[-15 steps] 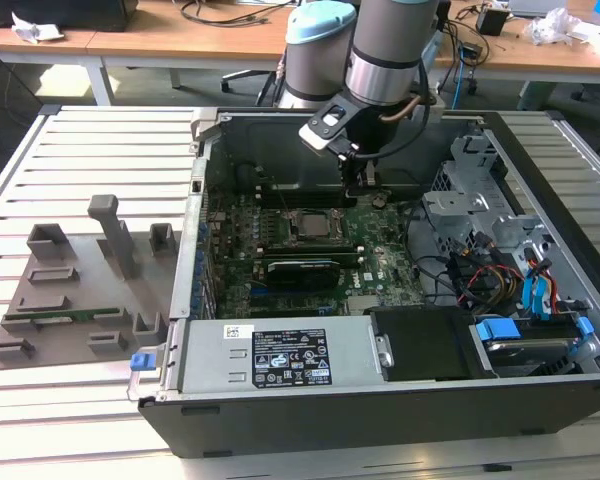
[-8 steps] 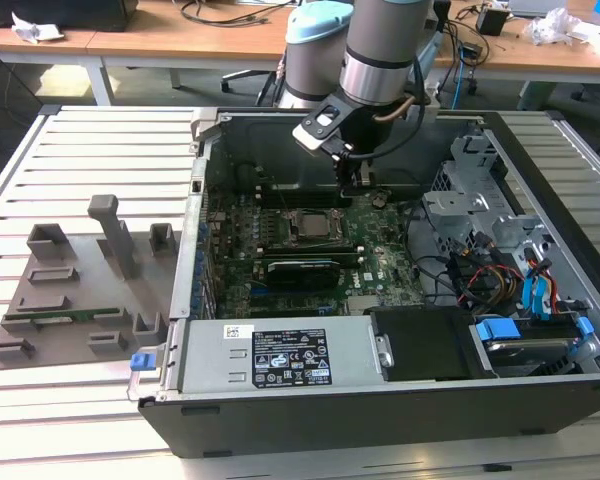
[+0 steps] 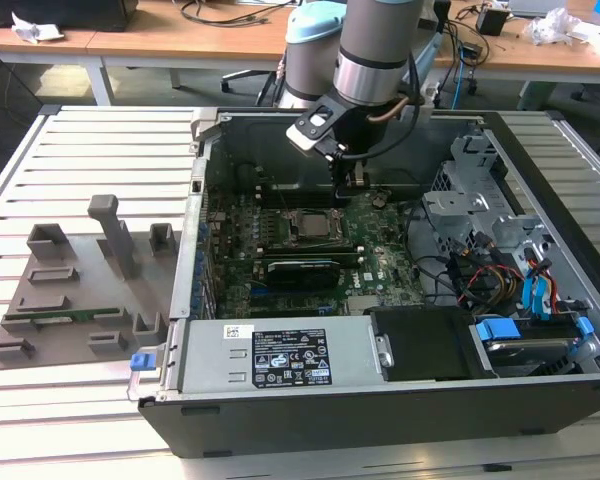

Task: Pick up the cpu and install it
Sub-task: 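Close the cpu cover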

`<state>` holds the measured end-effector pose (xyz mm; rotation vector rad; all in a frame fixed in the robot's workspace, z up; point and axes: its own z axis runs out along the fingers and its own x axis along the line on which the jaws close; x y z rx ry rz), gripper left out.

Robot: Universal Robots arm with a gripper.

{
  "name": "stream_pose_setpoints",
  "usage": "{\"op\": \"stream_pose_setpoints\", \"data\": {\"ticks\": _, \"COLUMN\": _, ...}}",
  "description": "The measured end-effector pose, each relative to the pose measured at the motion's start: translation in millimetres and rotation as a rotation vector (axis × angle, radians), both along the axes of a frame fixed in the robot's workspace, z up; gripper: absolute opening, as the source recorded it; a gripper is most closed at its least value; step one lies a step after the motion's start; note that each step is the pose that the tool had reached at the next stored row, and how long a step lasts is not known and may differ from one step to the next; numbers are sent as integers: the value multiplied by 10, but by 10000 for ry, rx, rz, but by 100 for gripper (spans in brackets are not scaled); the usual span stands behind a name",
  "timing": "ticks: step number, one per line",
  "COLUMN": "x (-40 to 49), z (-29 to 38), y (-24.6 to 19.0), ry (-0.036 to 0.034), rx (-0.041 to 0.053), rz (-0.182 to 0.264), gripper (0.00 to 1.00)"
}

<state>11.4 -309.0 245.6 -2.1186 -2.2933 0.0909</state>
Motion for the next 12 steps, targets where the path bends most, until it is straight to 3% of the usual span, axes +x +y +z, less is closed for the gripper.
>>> {"op": "stream_pose_setpoints", "data": {"ticks": 12, "x": -104, "z": -14, "y": 0, "ry": 0, "rx": 0, "rz": 0, "gripper": 11}}
